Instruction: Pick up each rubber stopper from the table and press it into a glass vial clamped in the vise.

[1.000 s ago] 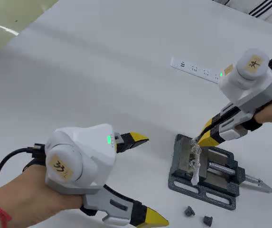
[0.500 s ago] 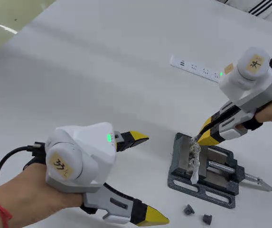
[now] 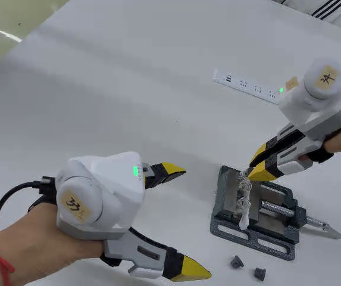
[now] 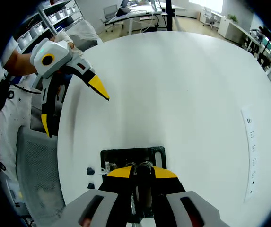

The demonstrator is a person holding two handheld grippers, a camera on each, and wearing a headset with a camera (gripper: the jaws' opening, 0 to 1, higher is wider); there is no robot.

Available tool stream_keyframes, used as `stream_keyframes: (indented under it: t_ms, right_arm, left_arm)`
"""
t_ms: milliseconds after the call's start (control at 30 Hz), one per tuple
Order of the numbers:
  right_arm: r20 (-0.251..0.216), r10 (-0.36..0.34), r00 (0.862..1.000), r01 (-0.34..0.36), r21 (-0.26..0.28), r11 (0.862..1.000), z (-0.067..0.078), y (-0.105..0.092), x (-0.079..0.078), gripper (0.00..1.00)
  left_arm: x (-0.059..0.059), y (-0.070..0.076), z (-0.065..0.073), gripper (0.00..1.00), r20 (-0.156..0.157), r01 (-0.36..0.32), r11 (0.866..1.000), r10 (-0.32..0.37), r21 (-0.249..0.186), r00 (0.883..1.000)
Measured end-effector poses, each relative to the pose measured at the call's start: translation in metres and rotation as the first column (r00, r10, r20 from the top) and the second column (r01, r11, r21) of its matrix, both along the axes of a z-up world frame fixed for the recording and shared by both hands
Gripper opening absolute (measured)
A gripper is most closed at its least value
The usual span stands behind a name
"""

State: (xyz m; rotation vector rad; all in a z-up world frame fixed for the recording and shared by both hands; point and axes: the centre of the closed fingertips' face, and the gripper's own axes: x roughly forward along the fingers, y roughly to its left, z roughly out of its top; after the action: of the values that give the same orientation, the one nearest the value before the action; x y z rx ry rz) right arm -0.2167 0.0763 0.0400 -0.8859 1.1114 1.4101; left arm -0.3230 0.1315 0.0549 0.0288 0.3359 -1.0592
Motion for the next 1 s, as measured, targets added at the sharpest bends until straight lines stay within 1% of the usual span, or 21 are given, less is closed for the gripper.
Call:
stream_keyframes:
  t_ms: [133,200,233,300,467,567,633,733,900,1000]
  right_arm:
    - [0.037,0.011,0.999,-0.011,0.014,1.0,0.006,-0.004,0.001,0.06]
    - [0.042,0.013,0.999,-0.013,0.015,1.0,0.006,-0.006,-0.001,0.03]
    - [0.058,0.023,0.998,-0.024,0.021,1.0,0.007,-0.006,-0.001,0.03]
    - [0.057,0.016,0.998,-0.017,0.023,1.0,0.005,-0.008,-0.002,0.01]
    - [0.074,0.01,0.997,-0.014,0.047,0.999,0.005,-0.005,-0.002,0.0]
    - [0.09,0.017,0.996,-0.021,0.05,0.999,0.004,-0.003,0.002,0.0]
    - [0.09,0.014,0.996,-0.019,0.051,0.999,0.003,-0.003,0.002,0.0]
    - [0.09,0.02,0.996,-0.024,0.046,0.999,0.002,-0.003,0.001,0.0]
    - [0.098,0.022,0.995,-0.026,0.041,0.999,-0.003,-0.004,0.004,0.0]
    - [0.102,0.036,0.994,-0.039,0.025,0.999,-0.006,-0.005,0.005,0.01]
  left_arm:
    - [0.0,0.0,0.002,0.9,0.001,-0.002,1.0,0.002,-0.001,1.0]
    - [0.0,-0.001,0.003,0.9,0.002,-0.002,1.0,0.002,0.0,1.0]
    - [0.0,0.0,0.003,0.9,0.001,-0.002,1.0,0.002,0.0,1.0]
    - [0.0,-0.001,0.003,0.9,0.001,-0.001,1.0,0.001,-0.001,1.0]
    - [-0.001,-0.002,0.004,0.9,0.0,0.003,1.0,-0.003,0.001,1.0]
    - [0.0,-0.002,0.004,0.89,-0.001,0.004,1.0,-0.004,0.002,1.0]
    - [0.0,-0.003,0.005,0.89,-0.002,0.004,1.0,-0.004,0.0,1.0]
    - [0.0,-0.004,0.005,0.89,-0.002,0.007,1.0,-0.007,0.001,1.0]
    - [0.001,-0.004,0.004,0.89,-0.001,0.006,1.0,-0.006,-0.002,1.0]
    - [0.001,-0.004,0.004,0.89,0.0,0.006,1.0,-0.006,-0.002,1.0]
